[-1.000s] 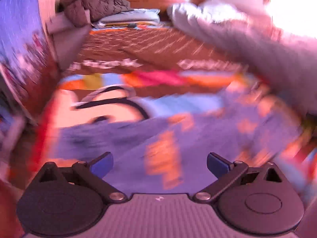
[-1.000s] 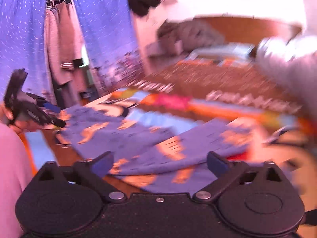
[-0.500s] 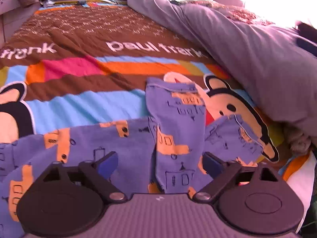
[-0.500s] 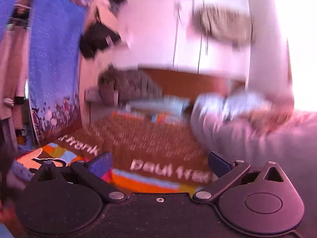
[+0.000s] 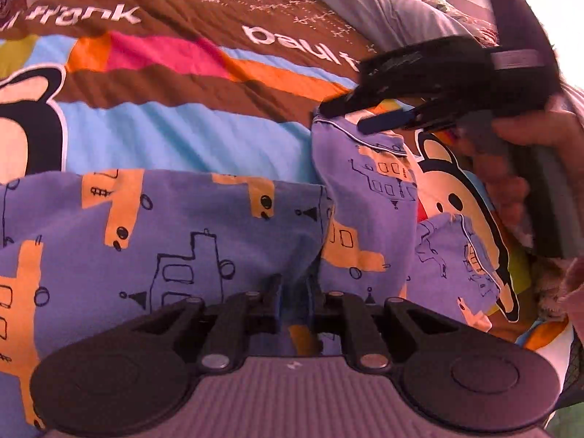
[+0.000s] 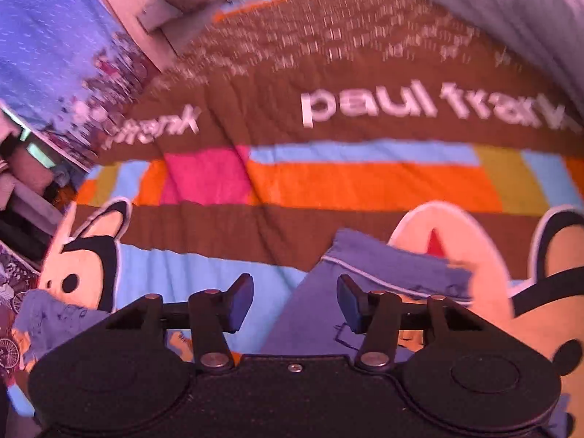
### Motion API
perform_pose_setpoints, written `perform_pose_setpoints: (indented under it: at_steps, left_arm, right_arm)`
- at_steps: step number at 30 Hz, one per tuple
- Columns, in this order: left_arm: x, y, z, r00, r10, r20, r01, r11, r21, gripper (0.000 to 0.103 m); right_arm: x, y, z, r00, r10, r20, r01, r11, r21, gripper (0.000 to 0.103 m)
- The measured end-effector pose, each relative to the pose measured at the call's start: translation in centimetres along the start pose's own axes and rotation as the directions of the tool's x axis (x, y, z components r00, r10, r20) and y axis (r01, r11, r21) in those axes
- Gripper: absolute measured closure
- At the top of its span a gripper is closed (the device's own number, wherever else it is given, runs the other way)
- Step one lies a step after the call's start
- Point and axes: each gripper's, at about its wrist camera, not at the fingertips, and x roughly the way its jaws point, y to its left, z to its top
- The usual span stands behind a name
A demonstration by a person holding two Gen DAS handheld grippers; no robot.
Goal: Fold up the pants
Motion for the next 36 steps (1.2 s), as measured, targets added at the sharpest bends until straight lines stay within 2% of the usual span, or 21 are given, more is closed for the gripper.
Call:
perform_pose_setpoints:
  at_steps: [3,5,8,10,13,14,16,18,21,25,26,27,28,29,30,31,34,36]
  left_arm:
    - [0.3,0.3,0.1,1.0,-0.006,-0.002,0.006,1.0,-0.007,0.09]
    - [0.2,0.3,0.2,1.0,-0.007,-0.004,0.007,1.0,0.002,0.087]
    - [0.2,0.2,0.2,1.0,-0.022,-0.009,0.022,0.999,0.026,0.077]
    - [0.2,0.0,0.2,1.0,-0.024,-0.017,0.025,0.999,0.048,0.072]
    - [0.5,-0.7,0.4,1.0,0.006,-0.024,-0.004,0.997,0.081,0.07]
    - [0.6,-0.9,0.4,1.0,0.013,-0.026,-0.011,0.996,0.086,0.07]
    - [0.4,-0.9,0.5,1.0,0.004,-0.031,-0.001,0.996,0.087,0.062]
    - [0.1,-0.8,0.7,0.999,-0.043,-0.024,0.044,0.996,0.073,0.035]
    - [-0.1,-1.0,0.8,0.997,-0.073,-0.003,0.073,0.994,0.077,0.03]
    - [0.1,-2.7,1.0,0.998,-0.054,0.021,0.047,0.969,0.243,0.03]
    - [0.4,-3.1,1.0,0.999,-0.04,0.02,0.033,0.961,0.274,0.031]
    - [0.7,-3.5,1.0,1.0,-0.026,0.013,0.021,0.953,0.301,0.043]
    - [0.9,-3.8,1.1,1.0,-0.008,0.007,0.005,0.945,0.327,0.058]
    - [1.1,-4.2,1.1,1.0,0.028,0.011,-0.03,0.933,0.357,0.092]
    - [1.1,-4.6,1.0,0.996,0.077,0.034,-0.084,0.918,0.388,0.102]
    - [1.0,-4.8,0.8,0.993,0.097,0.065,-0.115,0.907,0.406,0.103]
    - [-0.7,-5.1,0.5,0.986,0.048,0.158,-0.108,0.911,0.399,0.103]
    - [-1.8,-6.4,0.4,0.974,0.044,0.222,-0.137,0.895,0.424,0.103]
  right_arm:
    - [2.6,1.2,-0.2,0.989,-0.116,-0.094,0.11,0.992,-0.068,0.049]
    - [4.1,1.1,-0.4,0.979,-0.157,-0.131,0.148,0.986,-0.074,0.05]
    - [4.5,1.1,-1.1,0.975,-0.188,-0.115,0.178,0.979,-0.096,0.066]
    - [4.1,1.0,-1.6,0.981,-0.171,-0.089,0.161,0.981,-0.111,0.089]
    - [3.2,0.4,-2.0,0.988,-0.137,-0.069,0.131,0.987,-0.092,0.101]
    - [2.7,0.1,-2.1,0.991,-0.121,-0.051,0.117,0.99,-0.085,0.101]
    - [1.9,0.0,-1.7,0.994,-0.105,-0.017,0.104,0.992,-0.079,0.102]
    - [0.2,-0.5,-2.2,0.996,-0.082,0.031,0.085,0.993,-0.08,0.102]
    - [-2.2,-0.8,-3.2,0.991,-0.096,0.098,0.108,0.987,-0.123,0.102]
    - [-4.7,-1.0,-4.6,0.979,-0.097,0.177,0.126,0.979,-0.162,0.102]
    - [-5.0,-1.0,-4.7,0.977,-0.092,0.192,0.124,0.978,-0.165,0.102]
    - [-5.6,-1.1,-4.9,0.974,-0.081,0.212,0.119,0.978,-0.169,0.102]
    - [-6.2,-1.1,-5.1,0.971,-0.072,0.229,0.113,0.978,-0.174,0.102]
    - [-6.6,-1.0,-5.2,0.968,-0.062,0.243,0.109,0.977,-0.183,0.102]
    - [-7.1,-0.9,-5.4,0.966,-0.053,0.254,0.104,0.976,-0.191,0.102]
    - [-7.6,-1.0,-5.6,0.964,-0.04,0.262,0.093,0.977,-0.194,0.102]
    - [-8.8,-1.2,-6.1,0.957,-0.003,0.29,0.056,0.983,-0.177,0.102]
    - [-10.1,-1.3,-6.7,0.939,0.017,0.344,0.04,0.986,-0.161,0.102]
